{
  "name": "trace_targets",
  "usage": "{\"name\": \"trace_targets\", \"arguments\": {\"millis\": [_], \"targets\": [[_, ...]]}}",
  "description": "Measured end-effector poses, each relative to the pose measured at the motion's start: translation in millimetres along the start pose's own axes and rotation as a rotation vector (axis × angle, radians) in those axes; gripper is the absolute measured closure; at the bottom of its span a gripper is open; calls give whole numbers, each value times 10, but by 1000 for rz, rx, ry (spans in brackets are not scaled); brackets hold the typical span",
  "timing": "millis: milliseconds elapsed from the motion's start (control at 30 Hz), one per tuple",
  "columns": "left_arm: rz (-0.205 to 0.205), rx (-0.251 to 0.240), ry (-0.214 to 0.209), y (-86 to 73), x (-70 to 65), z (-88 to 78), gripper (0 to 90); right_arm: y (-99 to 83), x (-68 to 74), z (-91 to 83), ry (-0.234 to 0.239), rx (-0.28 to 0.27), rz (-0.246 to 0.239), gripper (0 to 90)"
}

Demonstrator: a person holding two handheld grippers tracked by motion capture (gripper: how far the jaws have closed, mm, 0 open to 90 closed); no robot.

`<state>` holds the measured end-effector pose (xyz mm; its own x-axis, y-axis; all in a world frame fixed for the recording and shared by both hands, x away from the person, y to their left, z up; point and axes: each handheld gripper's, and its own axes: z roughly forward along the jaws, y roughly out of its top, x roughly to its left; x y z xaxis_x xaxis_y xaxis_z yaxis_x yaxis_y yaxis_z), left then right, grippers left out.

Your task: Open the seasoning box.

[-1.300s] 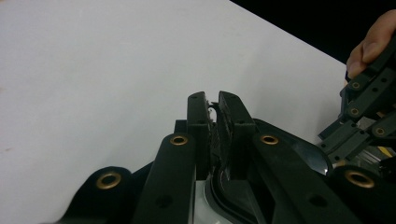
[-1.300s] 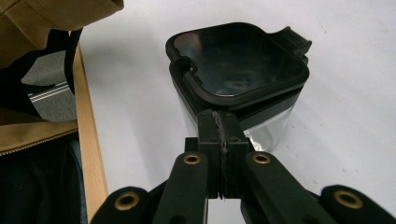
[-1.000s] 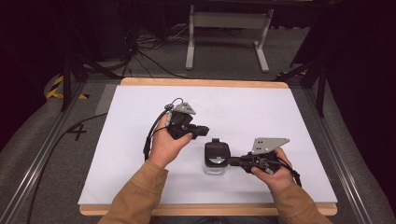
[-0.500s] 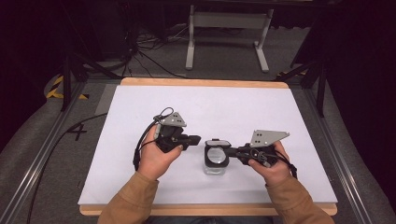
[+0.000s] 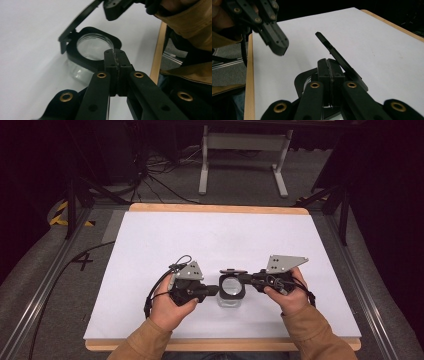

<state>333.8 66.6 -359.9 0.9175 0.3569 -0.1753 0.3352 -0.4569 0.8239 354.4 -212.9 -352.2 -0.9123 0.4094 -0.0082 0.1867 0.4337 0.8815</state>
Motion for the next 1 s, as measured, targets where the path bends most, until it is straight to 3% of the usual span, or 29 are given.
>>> {"name": "trace_targets", "arguments": {"millis": [100,233,367,467,600,1000], "targets": [[38,12,-16,-20,-22,123,900,-1,-5,6,0,-1,3,900],[46,-14,-23,-40,-20,232,900,-5,-9,3,-1,1,4,900],[12,-17,45,-52,-27,291,900,-9,-13,-1,-2,1,8,900],[-12,-16,68,-67,-27,316,900,-9,-16,-4,-3,-1,7,900],[-11,9,81,-83,-20,346,900,-8,-21,-8,-4,-3,9,900],[-25,17,92,-71,-30,360,900,-4,-65,12,-55,-41,8,900]]}}
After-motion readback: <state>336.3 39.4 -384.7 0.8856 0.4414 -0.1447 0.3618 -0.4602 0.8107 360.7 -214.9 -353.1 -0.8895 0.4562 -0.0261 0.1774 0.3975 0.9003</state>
